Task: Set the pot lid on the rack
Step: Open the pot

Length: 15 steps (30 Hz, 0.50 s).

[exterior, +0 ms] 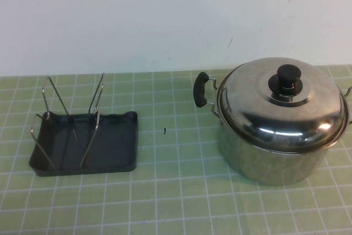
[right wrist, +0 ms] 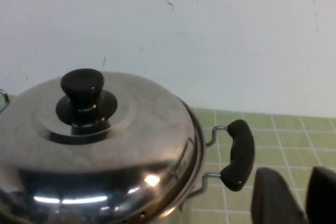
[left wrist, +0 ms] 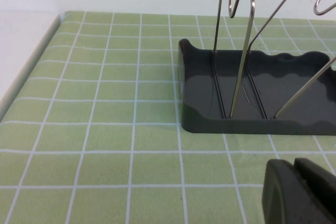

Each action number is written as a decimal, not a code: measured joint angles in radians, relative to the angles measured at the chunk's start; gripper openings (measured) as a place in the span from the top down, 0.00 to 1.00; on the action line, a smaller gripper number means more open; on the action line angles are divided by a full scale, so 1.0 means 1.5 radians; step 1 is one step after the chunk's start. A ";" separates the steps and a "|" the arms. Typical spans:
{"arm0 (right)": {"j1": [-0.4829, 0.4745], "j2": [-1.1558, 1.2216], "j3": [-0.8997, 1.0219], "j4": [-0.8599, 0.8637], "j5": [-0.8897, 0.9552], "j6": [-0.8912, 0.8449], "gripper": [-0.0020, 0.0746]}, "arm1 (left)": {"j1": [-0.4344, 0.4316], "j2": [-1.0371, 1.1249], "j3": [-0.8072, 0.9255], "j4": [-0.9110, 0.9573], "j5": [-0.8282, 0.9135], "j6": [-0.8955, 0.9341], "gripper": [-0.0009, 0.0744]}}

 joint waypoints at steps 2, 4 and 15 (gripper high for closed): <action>0.016 0.071 -0.019 -0.074 -0.028 0.103 0.64 | 0.000 0.000 0.000 0.000 0.000 0.000 0.99; 0.039 0.130 -0.045 -0.160 -0.044 0.190 0.50 | 0.000 0.000 0.000 0.000 0.000 0.000 0.99; 0.166 0.412 -0.180 -0.139 -0.224 0.106 0.32 | 0.000 0.000 0.000 0.000 0.000 0.001 0.99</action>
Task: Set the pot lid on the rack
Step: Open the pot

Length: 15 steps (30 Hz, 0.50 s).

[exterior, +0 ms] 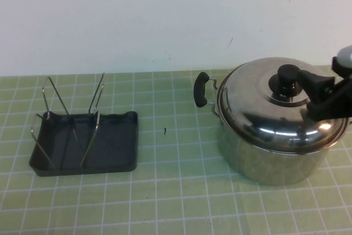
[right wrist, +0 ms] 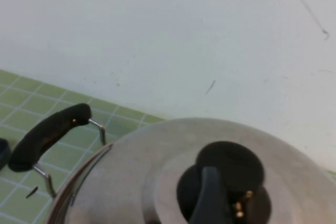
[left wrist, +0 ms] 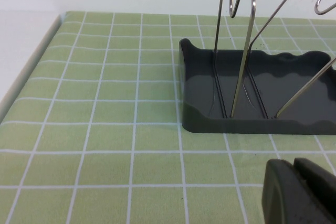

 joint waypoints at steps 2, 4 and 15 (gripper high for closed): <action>0.016 0.038 -0.016 0.028 -0.011 -0.038 0.32 | 0.000 0.000 0.000 0.000 0.000 0.000 0.99; 0.024 0.071 -0.031 0.051 -0.018 -0.053 0.32 | 0.000 0.000 0.000 0.000 0.000 0.000 0.99; 0.029 0.187 -0.064 0.069 -0.101 -0.055 0.31 | 0.000 0.000 0.000 0.000 0.000 0.000 0.99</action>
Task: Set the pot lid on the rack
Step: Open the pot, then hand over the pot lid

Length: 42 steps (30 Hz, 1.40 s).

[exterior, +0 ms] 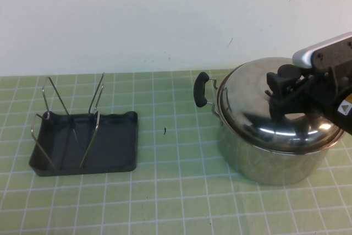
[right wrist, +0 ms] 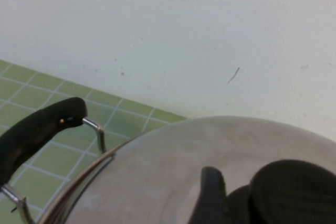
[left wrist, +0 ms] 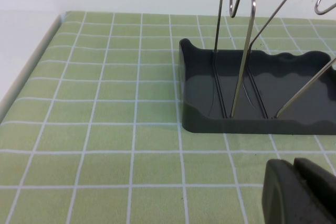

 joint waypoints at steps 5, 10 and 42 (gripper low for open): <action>0.000 0.047 -0.017 0.000 -0.033 0.017 0.31 | 0.000 0.000 0.000 0.000 0.000 0.000 0.99; 0.000 0.054 -0.022 -0.008 -0.049 0.019 0.49 | 0.000 0.000 0.000 0.000 0.000 0.000 0.99; 0.000 -0.337 -0.018 -0.154 0.213 0.160 0.54 | 0.000 0.000 0.000 -0.033 -0.005 -0.027 0.99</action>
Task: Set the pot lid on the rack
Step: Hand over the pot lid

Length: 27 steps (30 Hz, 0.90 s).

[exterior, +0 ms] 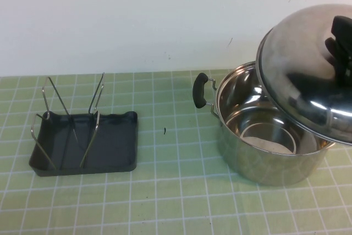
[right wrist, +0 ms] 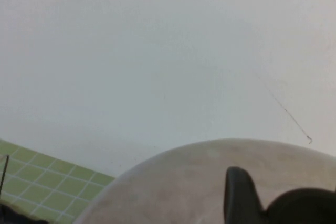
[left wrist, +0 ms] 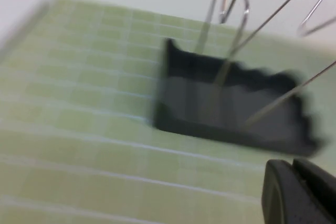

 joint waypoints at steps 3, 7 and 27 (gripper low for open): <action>0.009 -0.007 0.000 -0.003 0.014 0.020 0.54 | 0.000 0.000 0.000 -0.232 -0.005 -0.129 0.99; 0.047 -0.008 0.000 -0.019 0.011 0.057 0.54 | -0.001 0.000 0.000 -0.486 -0.020 -0.238 0.99; 0.159 0.147 0.000 -0.198 -0.311 0.223 0.54 | -0.001 0.102 -0.147 -1.017 0.115 0.402 0.93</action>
